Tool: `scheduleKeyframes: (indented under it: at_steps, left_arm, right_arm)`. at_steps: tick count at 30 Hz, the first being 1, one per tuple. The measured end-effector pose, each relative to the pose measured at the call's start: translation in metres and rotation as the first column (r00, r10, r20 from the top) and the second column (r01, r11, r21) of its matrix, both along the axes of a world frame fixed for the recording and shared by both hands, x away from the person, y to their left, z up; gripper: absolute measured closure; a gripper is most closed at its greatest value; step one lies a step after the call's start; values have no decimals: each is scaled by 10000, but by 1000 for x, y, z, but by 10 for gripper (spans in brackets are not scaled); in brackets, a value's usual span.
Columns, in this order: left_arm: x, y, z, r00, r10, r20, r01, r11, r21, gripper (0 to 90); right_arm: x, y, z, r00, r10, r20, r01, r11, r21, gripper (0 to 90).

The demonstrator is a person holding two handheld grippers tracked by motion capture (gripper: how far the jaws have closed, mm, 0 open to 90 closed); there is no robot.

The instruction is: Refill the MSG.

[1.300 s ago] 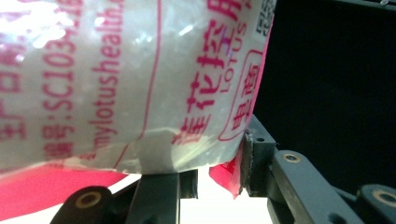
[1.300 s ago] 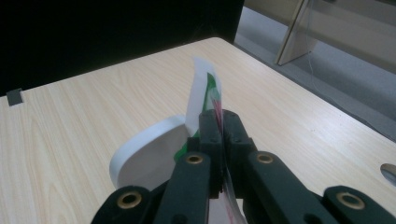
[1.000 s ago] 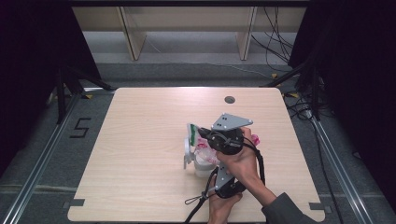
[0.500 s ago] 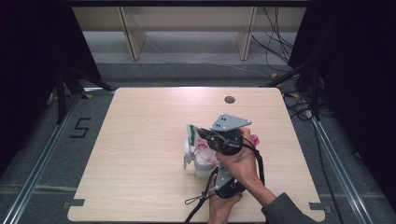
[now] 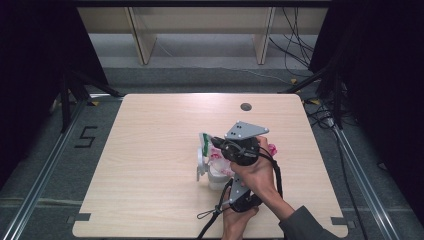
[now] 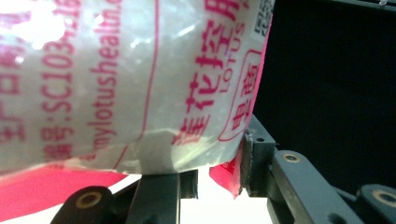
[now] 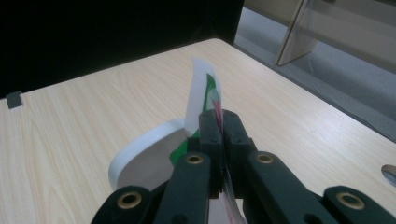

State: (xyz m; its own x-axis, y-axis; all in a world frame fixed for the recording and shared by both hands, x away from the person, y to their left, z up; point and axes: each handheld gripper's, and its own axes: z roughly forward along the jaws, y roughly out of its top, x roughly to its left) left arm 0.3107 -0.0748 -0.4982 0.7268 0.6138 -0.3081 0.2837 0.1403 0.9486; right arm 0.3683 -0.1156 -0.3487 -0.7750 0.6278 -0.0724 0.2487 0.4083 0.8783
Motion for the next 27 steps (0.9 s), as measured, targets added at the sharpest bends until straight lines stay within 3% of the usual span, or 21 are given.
scheduleKeyframes:
  at_steps: [2,3,7,8,9,11,12,16,19,22,27]
  left_arm:
    - [0,1,0,10000,-16,21,15,9998,195,715]
    - [0,2,0,10000,-10,40,8,9997,264,715]
    - [0,2,0,10000,21,33,-22,9996,275,715]
    - [0,1,0,10000,5,40,-6,9999,114,715]
    - [0,1,0,10000,1,45,-2,9999,123,715]
    - [1,1,-1,9999,-7,111,6,9999,149,715]
    - [1,1,-1,9999,-34,134,32,9999,144,715]
    - [0,0,0,10000,10,38,-10,10000,32,716]
    - [0,2,0,9999,44,98,-48,9994,352,716]
    - [0,0,-1,10000,35,67,-36,9999,94,715]
    - [3,1,-3,9998,-12,208,4,9992,401,716]
  right_arm:
    - [1,1,-2,9997,56,232,-54,10000,-70,897]
    - [0,2,-2,9999,63,123,-61,9999,-119,896]
    - [0,1,0,9999,99,80,-99,9999,-30,896]
    - [1,2,-2,9997,63,231,-63,10000,-24,897]
    - [-1,1,-1,10000,17,34,-17,10000,-78,896]
    - [-1,2,-1,10000,-40,64,39,10000,64,897]
    - [0,1,-1,9996,40,273,-41,10000,17,896]
    - [0,1,-1,9996,27,271,-27,10000,11,896]
    - [0,0,0,9998,113,157,-112,9999,-45,897]
    - [0,0,0,9998,137,121,-136,9999,-46,897]
    - [-1,-2,1,9999,170,-4,-170,9999,22,898]
